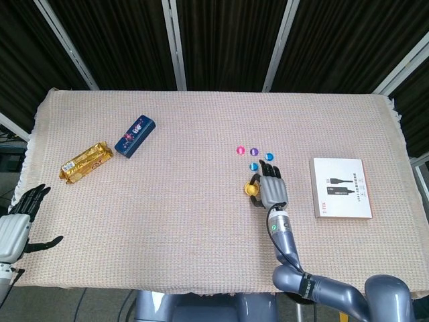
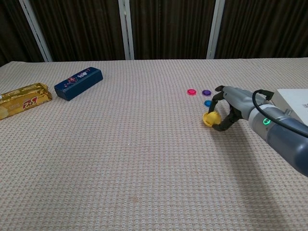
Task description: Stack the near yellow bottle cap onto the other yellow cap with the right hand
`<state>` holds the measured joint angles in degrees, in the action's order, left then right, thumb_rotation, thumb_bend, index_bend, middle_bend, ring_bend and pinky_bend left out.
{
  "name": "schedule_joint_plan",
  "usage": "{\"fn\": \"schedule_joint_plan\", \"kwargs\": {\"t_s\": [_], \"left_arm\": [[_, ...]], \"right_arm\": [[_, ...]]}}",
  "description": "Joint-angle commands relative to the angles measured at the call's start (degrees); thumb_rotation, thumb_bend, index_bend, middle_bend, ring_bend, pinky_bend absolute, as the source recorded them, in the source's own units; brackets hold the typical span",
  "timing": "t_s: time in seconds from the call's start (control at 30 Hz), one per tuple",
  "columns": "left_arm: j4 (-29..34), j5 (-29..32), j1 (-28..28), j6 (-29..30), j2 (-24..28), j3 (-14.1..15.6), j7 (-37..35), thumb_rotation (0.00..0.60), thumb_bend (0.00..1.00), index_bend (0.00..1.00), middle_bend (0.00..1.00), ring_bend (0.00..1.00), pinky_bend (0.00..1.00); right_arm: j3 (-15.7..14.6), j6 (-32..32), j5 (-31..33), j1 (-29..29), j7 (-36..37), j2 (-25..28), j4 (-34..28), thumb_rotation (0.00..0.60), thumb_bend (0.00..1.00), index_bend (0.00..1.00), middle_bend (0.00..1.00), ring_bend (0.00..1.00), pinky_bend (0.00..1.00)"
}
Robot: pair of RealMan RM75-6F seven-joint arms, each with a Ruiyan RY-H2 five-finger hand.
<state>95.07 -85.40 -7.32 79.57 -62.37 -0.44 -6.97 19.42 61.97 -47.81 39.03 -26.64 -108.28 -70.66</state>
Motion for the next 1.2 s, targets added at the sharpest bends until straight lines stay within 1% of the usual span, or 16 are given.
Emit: {"fn": "schedule_joint_plan", "kwargs": {"t_s": [0.03,0.2,0.4,0.7,0.83,1.0,1.07,1.2], "left_arm": [[-0.02,0.02,0.0,-0.02,-0.01,0.0,-0.06,0.6,0.04,0.0,0.0,0.0,0.2],[-0.1,0.08,-0.02,-0.11,-0.02,-0.01,-0.24,0.6,0.04,0.0,0.0,0.0,0.21],[-0.16,-0.11,-0.01,0.03,-0.01,-0.02,-0.37,0.6,0.04,0.0,0.0,0.0,0.21],[-0.2,-0.1,0.0,0.08,-0.03,-0.05,-0.45,0.6,0.04,0.0,0.0,0.0,0.22],[-0.23,-0.17,-0.01,0.07,-0.05,-0.03,-0.48,0.6,0.04,0.0,0.0,0.0,0.22],[-0.28,-0.11,0.01,0.05,-0.04,-0.03,-0.54,0.6,0.04,0.0,0.0,0.0,0.22],[-0.32,-0.21,0.03,0.1,-0.06,0.01,-0.51,0.6,0.04,0.0,0.0,0.0,0.22],[-0.54,-0.51,0.06,0.37,-0.15,0.02,-0.38,0.6,0.04,0.0,0.0,0.0,0.22]], "right_arm": [[-0.04,-0.13,0.01,0.15,-0.06,-0.18,0.26,0.6,0.28,0.49,0.0,0.0,0.0],[-0.01,-0.22,-0.41,0.29,0.38,-0.17,0.51,0.6,0.28,0.47,0.0,0.0,0.0],[-0.2,-0.59,-1.11,0.39,0.85,0.27,0.31,0.6,0.28,0.4,0.0,0.0,0.0],[-0.49,-0.97,-1.52,0.34,1.38,0.59,0.11,0.6,0.27,0.38,0.0,0.0,0.0],[-0.71,-1.07,-1.54,0.33,1.28,0.67,0.04,0.6,0.22,0.33,0.0,0.0,0.0],[-0.92,-1.02,-1.72,0.07,0.81,2.08,-0.85,0.6,0.03,0.18,0.0,0.0,0.0],[-1.19,-0.75,-2.2,-0.19,0.46,3.26,-1.69,0.6,0.0,0.13,0.0,0.0,0.0],[-2.41,0.47,-3.98,-1.22,-1.36,7.66,-4.75,0.6,0.0,0.07,0.0,0.0,0.0]]}}
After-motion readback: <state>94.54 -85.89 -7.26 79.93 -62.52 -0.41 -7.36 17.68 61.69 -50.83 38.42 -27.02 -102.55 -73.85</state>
